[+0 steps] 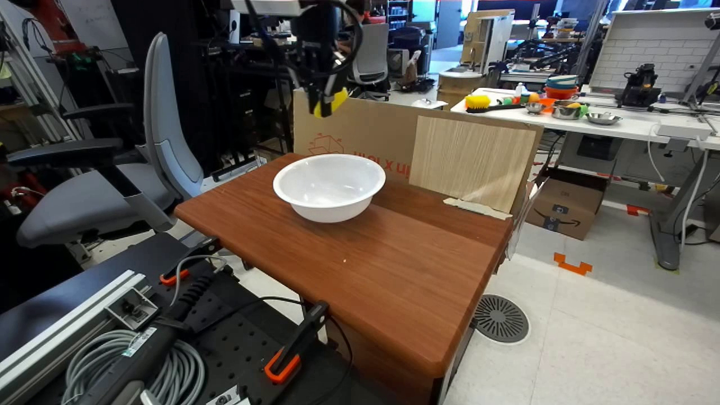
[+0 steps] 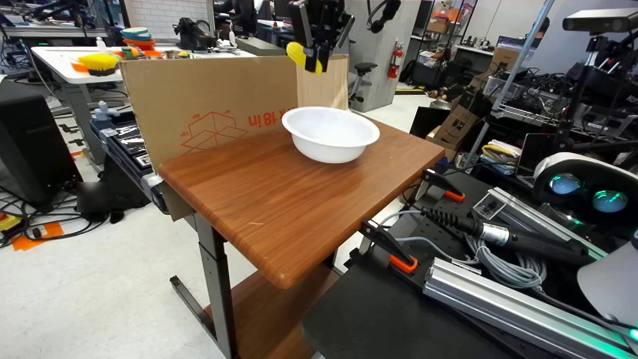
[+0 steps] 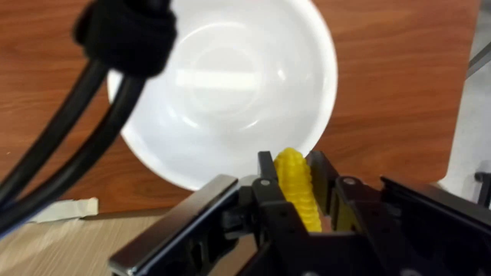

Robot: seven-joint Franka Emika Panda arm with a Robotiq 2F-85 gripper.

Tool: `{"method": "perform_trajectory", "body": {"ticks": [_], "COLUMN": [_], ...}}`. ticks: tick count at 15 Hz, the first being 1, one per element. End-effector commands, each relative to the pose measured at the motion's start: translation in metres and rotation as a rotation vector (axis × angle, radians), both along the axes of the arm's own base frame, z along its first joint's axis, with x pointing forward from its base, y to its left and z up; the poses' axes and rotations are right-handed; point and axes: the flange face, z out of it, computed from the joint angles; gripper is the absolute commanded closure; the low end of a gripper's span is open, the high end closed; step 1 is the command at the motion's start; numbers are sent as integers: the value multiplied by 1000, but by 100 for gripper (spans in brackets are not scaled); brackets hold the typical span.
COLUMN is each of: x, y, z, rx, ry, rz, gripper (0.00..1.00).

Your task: Put the yellow object in the white bowl

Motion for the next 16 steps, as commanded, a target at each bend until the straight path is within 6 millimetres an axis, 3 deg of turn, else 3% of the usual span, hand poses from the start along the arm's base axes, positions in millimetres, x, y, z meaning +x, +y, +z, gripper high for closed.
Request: {"method": "perform_trajectory", "body": {"ticks": [1, 2, 4, 8, 12, 16], "x": [-63, -79, -87, -92, -95, -76], "y": [52, 68, 70, 53, 25, -25], "z": [-15, -25, -32, -42, -49, -55], "rx": [-2, 0, 2, 1, -4, -14], "ry": [90, 130, 164, 199, 214, 204], "rz": [69, 81, 73, 10, -57, -180], "gripper": [93, 93, 93, 93, 93, 93]}}
